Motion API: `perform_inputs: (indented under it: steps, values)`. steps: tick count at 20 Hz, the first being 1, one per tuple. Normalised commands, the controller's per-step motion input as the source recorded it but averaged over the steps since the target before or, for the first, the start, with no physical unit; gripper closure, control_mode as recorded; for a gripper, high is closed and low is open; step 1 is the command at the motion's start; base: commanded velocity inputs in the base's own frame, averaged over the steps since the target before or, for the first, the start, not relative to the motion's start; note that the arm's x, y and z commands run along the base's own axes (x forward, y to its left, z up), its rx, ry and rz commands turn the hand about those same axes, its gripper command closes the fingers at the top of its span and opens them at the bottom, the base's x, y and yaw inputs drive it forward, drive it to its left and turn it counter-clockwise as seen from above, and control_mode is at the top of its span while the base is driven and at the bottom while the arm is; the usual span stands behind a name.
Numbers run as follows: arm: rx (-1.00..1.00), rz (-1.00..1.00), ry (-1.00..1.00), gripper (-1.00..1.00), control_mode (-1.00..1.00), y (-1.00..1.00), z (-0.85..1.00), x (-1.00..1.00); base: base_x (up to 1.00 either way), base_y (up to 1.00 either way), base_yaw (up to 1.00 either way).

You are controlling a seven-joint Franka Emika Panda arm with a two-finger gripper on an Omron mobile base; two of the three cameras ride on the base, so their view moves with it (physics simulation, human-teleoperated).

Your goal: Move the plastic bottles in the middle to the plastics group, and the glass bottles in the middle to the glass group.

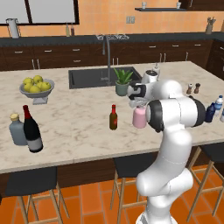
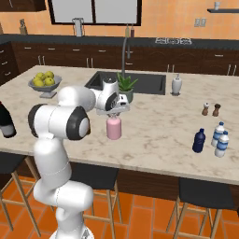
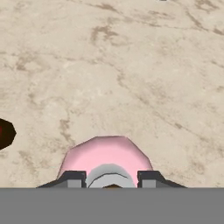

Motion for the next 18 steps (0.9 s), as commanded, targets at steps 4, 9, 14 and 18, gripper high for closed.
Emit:
perform_inputs:
  steps: [4, 9, 14, 18]
  values:
    - [0.00, 0.00, 0.00, 1.00, -1.00, -0.01, 0.00, -0.14, 0.00, 0.00, 0.00]
    - [0.01, -0.01, 0.00, 1.00, -1.00, -0.05, 0.23, -0.80, 0.00, 0.00, 0.00]
    - [0.00, 0.00, 0.00, 1.00, -1.00, 0.18, 0.45, -0.79, 0.00, 0.00, 0.00]
    - [0.00, 0.03, 0.00, 1.00, -1.00, 0.58, 0.18, -0.71, 0.00, 0.00, 0.00]
